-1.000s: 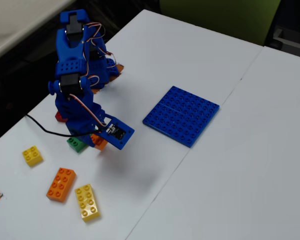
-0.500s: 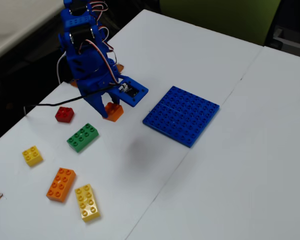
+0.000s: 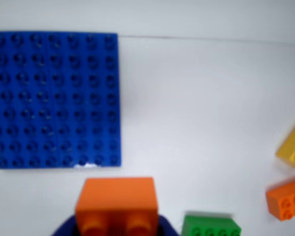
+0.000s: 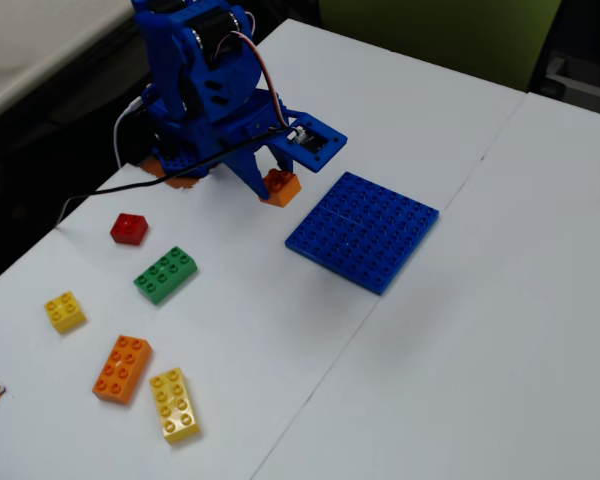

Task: Pick up the 2x2 orange block and go up the 8x8 blue block.

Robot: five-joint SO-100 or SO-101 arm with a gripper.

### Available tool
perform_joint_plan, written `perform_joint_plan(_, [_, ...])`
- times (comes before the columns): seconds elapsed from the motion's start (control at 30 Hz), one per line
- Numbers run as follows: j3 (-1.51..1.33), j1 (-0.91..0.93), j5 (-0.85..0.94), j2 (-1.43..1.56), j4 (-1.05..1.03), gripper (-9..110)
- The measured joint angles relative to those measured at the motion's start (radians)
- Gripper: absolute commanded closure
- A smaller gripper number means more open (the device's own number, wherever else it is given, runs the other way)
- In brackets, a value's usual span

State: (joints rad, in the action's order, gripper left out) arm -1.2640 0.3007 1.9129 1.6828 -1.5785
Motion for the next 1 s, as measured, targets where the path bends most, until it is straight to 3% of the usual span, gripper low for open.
perform_joint_plan(0.5, [0.230, -0.190, -0.227, -0.179, -0.072, 102])
perform_joint_plan(1.0, [0.407, -0.268, -0.296, -0.426, -0.072, 102])
